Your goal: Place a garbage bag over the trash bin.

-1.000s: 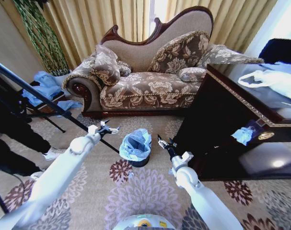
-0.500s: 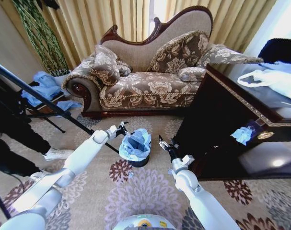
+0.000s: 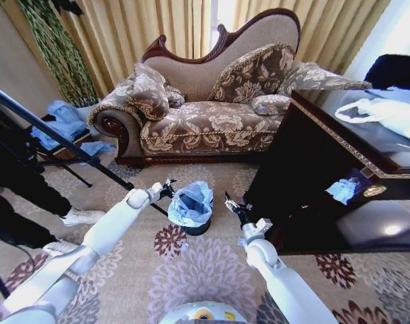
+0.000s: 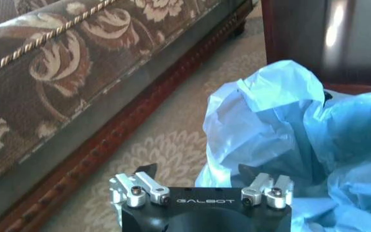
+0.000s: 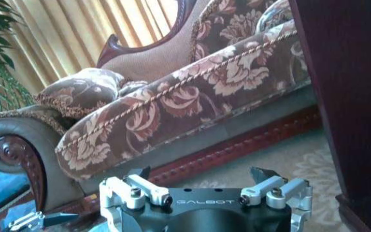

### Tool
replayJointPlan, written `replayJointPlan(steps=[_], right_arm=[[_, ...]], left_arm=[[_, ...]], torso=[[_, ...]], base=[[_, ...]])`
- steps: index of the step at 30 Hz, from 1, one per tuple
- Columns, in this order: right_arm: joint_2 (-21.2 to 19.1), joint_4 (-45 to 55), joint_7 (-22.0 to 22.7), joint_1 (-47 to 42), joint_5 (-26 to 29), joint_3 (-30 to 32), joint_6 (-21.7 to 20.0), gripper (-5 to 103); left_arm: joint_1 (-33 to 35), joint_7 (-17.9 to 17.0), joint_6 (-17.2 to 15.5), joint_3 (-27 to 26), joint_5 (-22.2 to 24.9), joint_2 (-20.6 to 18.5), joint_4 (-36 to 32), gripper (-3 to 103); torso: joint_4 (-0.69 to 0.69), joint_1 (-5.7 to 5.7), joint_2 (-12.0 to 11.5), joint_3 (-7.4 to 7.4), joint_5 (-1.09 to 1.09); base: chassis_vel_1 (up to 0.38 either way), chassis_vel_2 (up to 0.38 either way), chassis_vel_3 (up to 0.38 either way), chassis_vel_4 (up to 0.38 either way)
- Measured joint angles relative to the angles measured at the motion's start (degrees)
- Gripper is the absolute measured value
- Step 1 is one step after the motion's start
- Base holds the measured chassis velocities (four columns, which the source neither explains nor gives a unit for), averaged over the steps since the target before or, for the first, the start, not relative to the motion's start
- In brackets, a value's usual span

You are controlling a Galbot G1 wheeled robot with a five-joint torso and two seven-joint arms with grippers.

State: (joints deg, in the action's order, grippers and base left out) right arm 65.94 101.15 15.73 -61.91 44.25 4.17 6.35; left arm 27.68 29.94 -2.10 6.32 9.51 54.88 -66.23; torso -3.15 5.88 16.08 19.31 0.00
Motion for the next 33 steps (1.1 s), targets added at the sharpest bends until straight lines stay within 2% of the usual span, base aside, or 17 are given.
replayJointPlan(steps=[2,4,7,8,11,12,14,16,19,20,23,29,32,33], right_arm=[[0.0,-0.5,0.2,0.4,-0.1,-0.5,-0.1,100],[0.0,-0.6,0.3,0.5,-0.1,-0.6,-0.1,100],[0.0,-1.0,0.4,1.0,-0.1,-1.1,-0.4,100],[0.0,-1.0,0.4,1.0,-0.1,-1.1,-0.4,100],[-0.1,-1.1,0.8,1.3,-0.1,-1.6,-0.6,100],[-0.1,-1.1,0.8,1.3,-0.1,-1.6,-0.6,100],[-0.2,-1.1,1.0,1.4,-0.1,-1.7,-0.7,100],[-0.3,-1.1,1.1,1.5,0.0,-1.7,-0.7,100],[-0.6,-1.0,1.5,1.7,0.1,-1.8,-0.8,100],[-0.6,-1.0,1.5,1.7,0.1,-1.8,-0.8,100],[-0.7,-0.5,2.0,1.7,0.2,-2.2,-0.8,100],[-0.7,-0.5,2.1,1.7,0.0,-2.7,-0.9,100],[-0.7,-0.6,2.1,1.7,0.0,-2.8,-0.9,100],[-0.7,-0.6,2.1,1.6,-0.1,-2.9,-0.9,100]], left_arm=[[0.7,0.5,0.0,-0.6,0.2,-0.4,-0.3,75],[0.9,0.5,0.1,-0.7,0.3,-0.5,-0.4,75],[1.1,0.6,0.1,-1.1,1.0,-0.6,-0.4,58],[1.1,0.6,0.1,-1.1,1.0,-0.6,-0.4,58],[1.0,0.6,0.1,-1.3,1.4,-0.2,0.4,43],[1.0,0.6,0.1,-1.3,1.4,-0.2,0.4,43],[1.0,0.5,0.1,-1.5,1.7,0.1,0.7,32],[1.0,0.5,0.1,-1.6,1.8,0.2,0.8,32],[1.3,0.3,0.1,-1.9,2.4,0.5,1.2,16],[1.3,0.3,0.1,-1.9,2.4,0.5,1.2,16],[1.5,0.1,0.1,-2.3,2.9,0.6,1.7,2],[1.7,-0.8,0.1,-2.9,4.3,0.6,2.0,0],[1.9,-2.2,0.0,-3.2,5.8,0.7,2.4,0],[1.9,-3.8,-0.1,-3.5,7.2,0.9,2.9,0]], torso=[[0.00,0.00,0.0,0.00,0.00],[0.00,0.00,0.0,0.00,0.00],[-0.01,0.00,0.0,0.00,0.00],[-0.01,0.00,0.0,0.00,0.00],[0.00,0.00,0.0,0.00,0.00],[0.00,0.00,0.0,0.00,0.00],[-0.01,0.00,0.0,0.00,0.01],[-0.01,0.00,0.0,0.00,0.01],[-0.01,0.00,0.0,0.00,0.00],[-0.01,0.00,0.0,0.00,0.00],[-0.01,0.00,0.0,0.00,0.00],[-0.01,0.00,0.0,0.00,0.00],[0.00,0.00,0.0,0.00,0.01],[0.00,0.00,0.0,0.00,0.00]], base=[[0.000,0.000,0.000,0.000],[0.000,0.000,0.000,0.000],[0.000,0.000,0.000,0.000],[0.000,0.000,0.000,0.000],[0.000,0.000,0.000,0.000],[0.000,0.000,0.000,0.000],[0.000,0.000,0.000,0.000],[0.000,0.000,0.000,0.000],[0.000,0.000,0.000,0.000],[0.000,0.000,0.000,0.000],[0.000,0.000,0.000,0.000],[0.000,0.000,0.000,0.000],[0.000,0.000,0.000,0.000],[0.000,0.000,0.000,0.000]])
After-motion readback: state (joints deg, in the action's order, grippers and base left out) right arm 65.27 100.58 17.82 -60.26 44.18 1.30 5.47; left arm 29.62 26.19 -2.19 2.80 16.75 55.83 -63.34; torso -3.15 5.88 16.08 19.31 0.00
